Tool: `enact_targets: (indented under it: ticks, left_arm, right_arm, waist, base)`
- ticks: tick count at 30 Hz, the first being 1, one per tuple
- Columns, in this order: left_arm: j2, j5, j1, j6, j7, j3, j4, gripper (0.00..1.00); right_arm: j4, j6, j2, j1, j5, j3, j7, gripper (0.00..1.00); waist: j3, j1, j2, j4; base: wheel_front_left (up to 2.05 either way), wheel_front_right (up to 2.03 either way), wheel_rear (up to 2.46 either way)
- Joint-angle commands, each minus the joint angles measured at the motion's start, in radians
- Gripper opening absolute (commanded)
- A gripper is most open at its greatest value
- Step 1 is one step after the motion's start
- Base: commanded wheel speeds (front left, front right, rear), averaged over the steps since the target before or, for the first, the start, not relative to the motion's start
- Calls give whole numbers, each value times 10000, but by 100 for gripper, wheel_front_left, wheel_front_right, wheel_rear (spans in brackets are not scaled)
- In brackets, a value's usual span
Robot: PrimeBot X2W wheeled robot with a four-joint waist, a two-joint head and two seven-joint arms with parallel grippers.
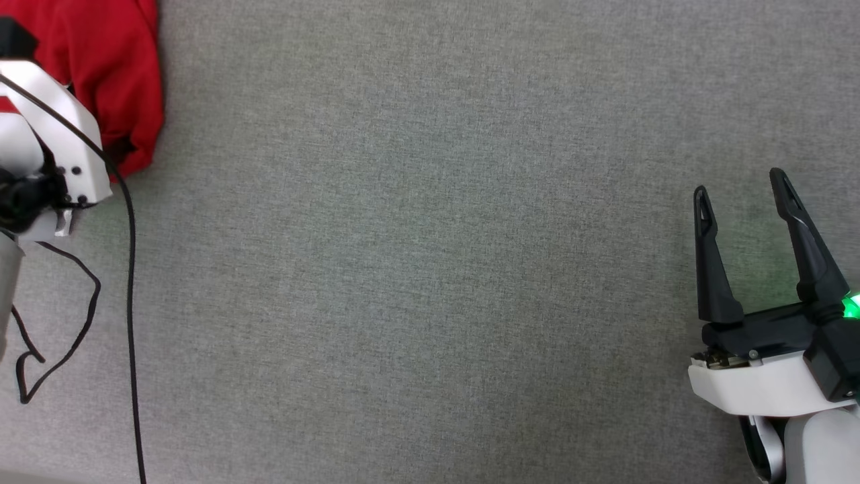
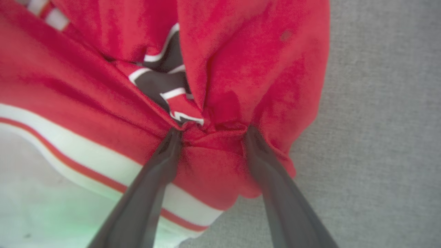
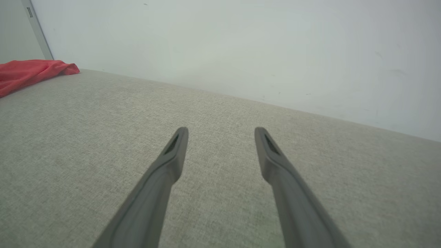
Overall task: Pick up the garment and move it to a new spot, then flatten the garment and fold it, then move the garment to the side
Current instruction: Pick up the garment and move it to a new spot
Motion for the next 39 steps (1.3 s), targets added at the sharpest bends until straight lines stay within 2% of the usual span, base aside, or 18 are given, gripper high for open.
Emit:
enact_targets:
  ticks: [1, 2, 11, 14, 19, 24, 27, 32, 39]
  left_arm:
    - [-261, -27, 456, -23, 44, -390, 215, 3]
    - [-191, -37, 388, -23, -134, -452, 161, 0]
    - [459, 114, -499, -16, -1806, -1269, -705, 0]
    - [700, 271, -885, -16, -2464, -1848, -1442, 0]
    - [807, 390, -1193, -16, -2763, -2448, -2351, 0]
    - [543, 588, -1448, -16, -2873, -2947, -3355, 0]
    - [188, 724, -1544, -14, -2918, -3265, -3892, 0]
    - [-591, 930, -1650, -14, -3079, -3904, -4563, 0]
    - [-1821, 986, -1385, -15, -3388, -5372, -5018, 0]
  right_arm:
    - [22, -7, 8, -131, 24, -10, -21, 100]
    - [36, -7, 14, -118, 33, -21, -21, 100]
    - [338, -7, 46, 42, 221, 106, -21, 100]
    - [553, -7, 60, 191, 458, 178, -21, 100]
    - [638, -7, 65, 341, 774, 153, -21, 100]
    - [681, -7, 67, 442, 1022, 46, -21, 100]
    - [669, -7, 67, 482, 1100, -11, -21, 100]
    - [656, -7, 66, 395, 1262, -109, -21, 100]
    - [709, -7, 69, 424, 1460, -239, -21, 100]
  waist:
    - [-75, 0, -1, -2]
    - [-137, 0, -1, 6]
    - [-1283, 0, -1, 222]
    - [-1938, 0, -1, 211]
    - [-2395, 0, -1, -28]
    - [-2685, 0, -1, -420]
    - [-2754, 0, -1, -700]
    - [-2758, 0, -1, -1248]
    - [-2746, 0, -1, -2004]
  base:
    - [0, 0, 0]
    - [0, 0, 0]
    - [0, 0, 0]
    - [0, 0, 0]
    - [0, 0, 0]
    - [0, 0, 0]
    - [0, 0, 0]
    - [0, 0, 0]
    - [0, 0, 0]
